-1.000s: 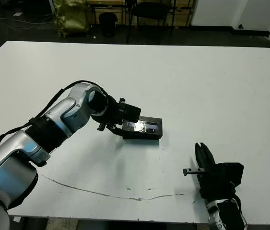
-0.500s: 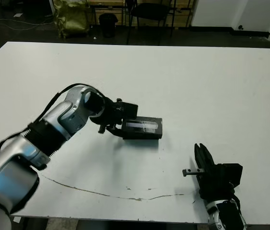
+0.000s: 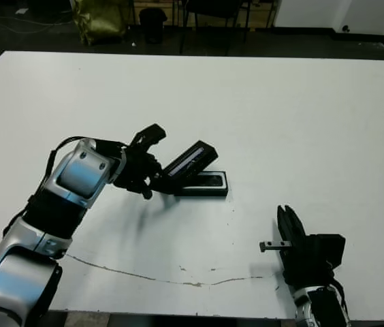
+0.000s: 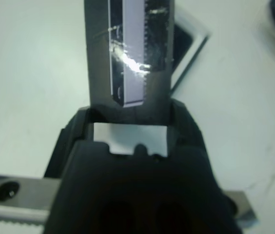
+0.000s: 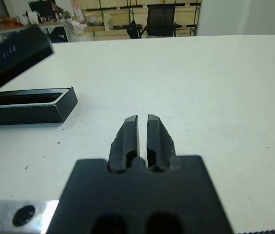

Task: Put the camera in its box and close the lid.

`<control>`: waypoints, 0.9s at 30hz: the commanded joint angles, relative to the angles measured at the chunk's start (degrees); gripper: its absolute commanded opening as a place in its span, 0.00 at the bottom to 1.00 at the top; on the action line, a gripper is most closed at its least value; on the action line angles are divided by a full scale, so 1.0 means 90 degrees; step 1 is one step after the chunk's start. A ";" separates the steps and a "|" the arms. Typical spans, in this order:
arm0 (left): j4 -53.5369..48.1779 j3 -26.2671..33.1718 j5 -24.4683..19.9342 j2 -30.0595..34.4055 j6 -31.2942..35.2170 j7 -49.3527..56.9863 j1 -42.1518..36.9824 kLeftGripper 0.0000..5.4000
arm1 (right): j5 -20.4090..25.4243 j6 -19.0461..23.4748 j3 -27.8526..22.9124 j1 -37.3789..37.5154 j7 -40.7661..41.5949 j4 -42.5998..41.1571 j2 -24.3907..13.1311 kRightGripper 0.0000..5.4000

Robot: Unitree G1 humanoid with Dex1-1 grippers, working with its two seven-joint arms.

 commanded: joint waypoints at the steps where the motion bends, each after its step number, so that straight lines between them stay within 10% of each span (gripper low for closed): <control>1: -0.0244 0.0035 -0.0197 0.0329 -0.0182 0.0027 0.0045 0.36 | 0.0005 0.0079 -0.0043 0.0068 0.0010 0.0120 -0.0030 0.00; 27: 0.1933 0.0157 -0.0054 0.0743 -0.5651 -0.0546 0.0334 0.36 | -0.0045 0.0359 -0.0052 0.0067 0.0000 -0.0043 -0.0063 0.00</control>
